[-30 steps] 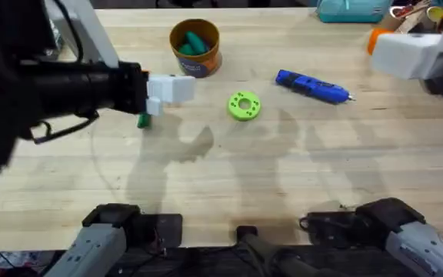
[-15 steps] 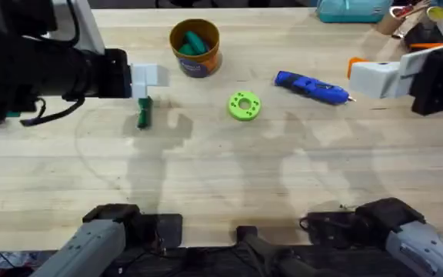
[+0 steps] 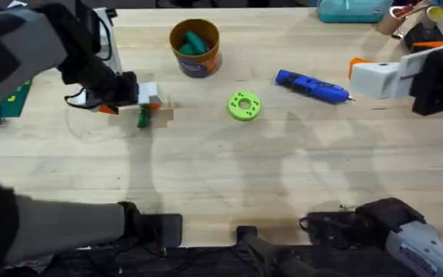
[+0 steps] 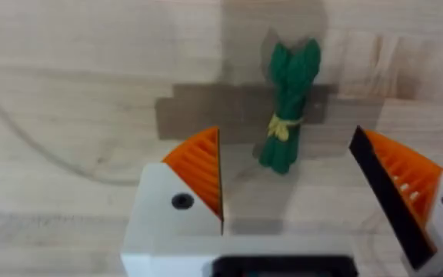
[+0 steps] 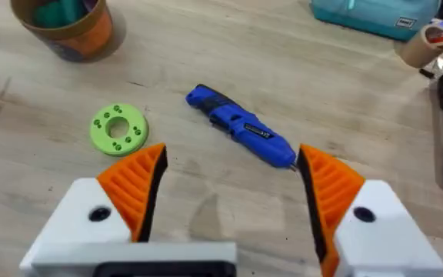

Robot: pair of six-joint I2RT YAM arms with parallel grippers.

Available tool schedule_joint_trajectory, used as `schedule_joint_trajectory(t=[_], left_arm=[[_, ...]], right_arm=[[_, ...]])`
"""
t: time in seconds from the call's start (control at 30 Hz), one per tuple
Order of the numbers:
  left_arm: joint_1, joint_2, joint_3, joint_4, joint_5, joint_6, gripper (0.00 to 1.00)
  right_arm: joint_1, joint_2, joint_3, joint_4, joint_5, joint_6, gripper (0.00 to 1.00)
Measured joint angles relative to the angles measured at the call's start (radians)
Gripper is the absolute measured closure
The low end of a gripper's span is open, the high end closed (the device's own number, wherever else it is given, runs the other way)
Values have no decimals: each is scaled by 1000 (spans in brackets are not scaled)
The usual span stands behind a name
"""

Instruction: Pick up the gripper from the table and insert it into the empty holder that is missing its gripper. Then pick up a screw, insert it into the mounting hole, and use the screwdriver to tighten it. Finally, clean up the table by picking up the vegetable and placing it into the bucket.

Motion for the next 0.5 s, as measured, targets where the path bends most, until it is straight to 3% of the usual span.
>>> schedule_joint_trajectory(t=[0.17, 0.5], left_arm=[[0, 71, 0, 68, 27, 18, 15], [0, 97, 0, 75, 24, 22, 15]], right_arm=[[0, 0, 0, 0, 2, -2, 5], [0, 0, 0, 0, 2, -2, 5]])
